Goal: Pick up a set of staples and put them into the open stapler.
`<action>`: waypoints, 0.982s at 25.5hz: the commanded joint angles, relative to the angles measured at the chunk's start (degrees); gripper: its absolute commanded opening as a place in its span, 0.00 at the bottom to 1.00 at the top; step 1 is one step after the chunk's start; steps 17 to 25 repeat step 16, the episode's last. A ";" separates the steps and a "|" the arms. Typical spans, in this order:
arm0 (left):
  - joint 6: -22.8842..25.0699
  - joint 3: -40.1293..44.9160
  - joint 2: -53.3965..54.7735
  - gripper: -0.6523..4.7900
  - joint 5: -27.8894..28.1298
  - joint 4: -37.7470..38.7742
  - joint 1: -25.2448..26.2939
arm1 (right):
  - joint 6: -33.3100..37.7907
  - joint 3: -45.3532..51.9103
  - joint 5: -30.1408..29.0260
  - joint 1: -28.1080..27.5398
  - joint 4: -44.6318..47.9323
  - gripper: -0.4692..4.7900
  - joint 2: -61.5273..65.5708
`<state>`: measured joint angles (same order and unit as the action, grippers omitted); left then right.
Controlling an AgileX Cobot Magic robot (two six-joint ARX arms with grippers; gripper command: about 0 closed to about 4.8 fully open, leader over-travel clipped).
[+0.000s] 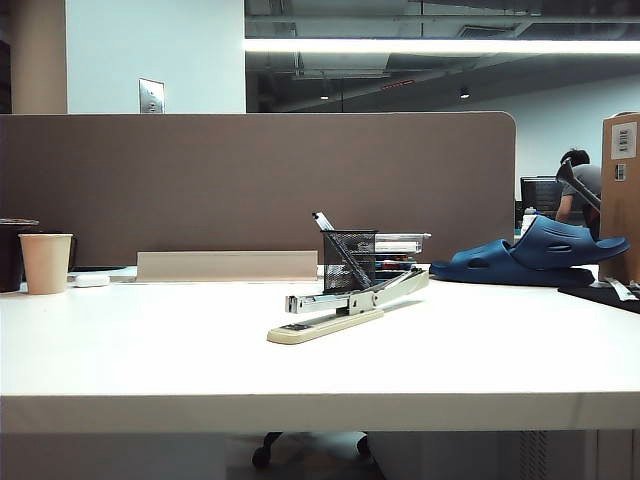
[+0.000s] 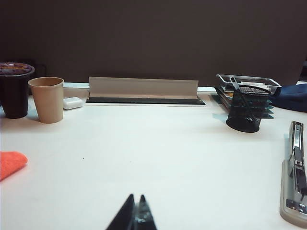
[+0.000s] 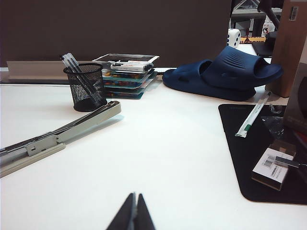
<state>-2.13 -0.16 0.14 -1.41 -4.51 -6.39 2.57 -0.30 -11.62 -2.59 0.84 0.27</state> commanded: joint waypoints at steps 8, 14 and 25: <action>-0.02 -0.24 -0.02 0.11 -0.31 -1.09 0.09 | 0.04 0.31 0.13 0.09 0.96 0.08 -0.39; -0.02 -0.24 -0.02 0.11 -0.31 -1.09 0.09 | 0.04 0.31 0.13 0.09 0.96 0.08 -0.39; -0.02 -0.24 -0.02 0.11 -0.31 -1.09 0.09 | 0.04 0.31 0.13 0.09 0.96 0.08 -0.39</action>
